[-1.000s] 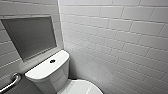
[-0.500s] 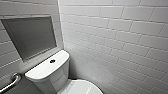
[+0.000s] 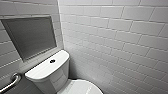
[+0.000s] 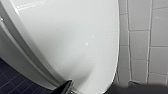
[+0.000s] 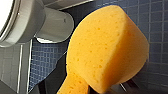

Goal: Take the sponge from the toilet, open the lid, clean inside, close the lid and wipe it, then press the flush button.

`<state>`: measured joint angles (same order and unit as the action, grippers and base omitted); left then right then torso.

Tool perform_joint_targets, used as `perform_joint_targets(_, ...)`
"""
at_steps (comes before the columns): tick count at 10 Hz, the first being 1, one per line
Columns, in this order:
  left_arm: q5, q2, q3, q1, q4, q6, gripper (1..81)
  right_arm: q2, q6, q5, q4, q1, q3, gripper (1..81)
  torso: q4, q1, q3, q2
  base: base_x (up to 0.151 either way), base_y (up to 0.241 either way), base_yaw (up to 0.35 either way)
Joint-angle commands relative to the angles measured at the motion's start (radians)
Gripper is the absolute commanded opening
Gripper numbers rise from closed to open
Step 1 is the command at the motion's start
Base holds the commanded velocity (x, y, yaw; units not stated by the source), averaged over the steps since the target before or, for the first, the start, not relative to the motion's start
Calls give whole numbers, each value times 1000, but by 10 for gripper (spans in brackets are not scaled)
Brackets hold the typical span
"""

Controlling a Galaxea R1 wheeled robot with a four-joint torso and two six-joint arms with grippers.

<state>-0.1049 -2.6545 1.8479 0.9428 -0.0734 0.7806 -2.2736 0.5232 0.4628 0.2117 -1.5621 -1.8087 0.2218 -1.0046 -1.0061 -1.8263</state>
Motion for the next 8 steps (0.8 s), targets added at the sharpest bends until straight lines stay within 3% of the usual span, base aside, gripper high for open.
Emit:
perform_joint_targets(1,28,0,-39,-106,-14,0,811,47,6,-29,14,27,-3,10,0,0,0,0,0,0,0)
perform_joint_targets(4,33,22,-53,-75,-19,-9,811,47,12,-30,14,35,0,10,0,0,0,0,0,0,0)
perform_joint_targets(8,33,-41,45,-72,-25,-12,811,50,14,-30,15,35,8,10,0,0,0,0,0,0,0)
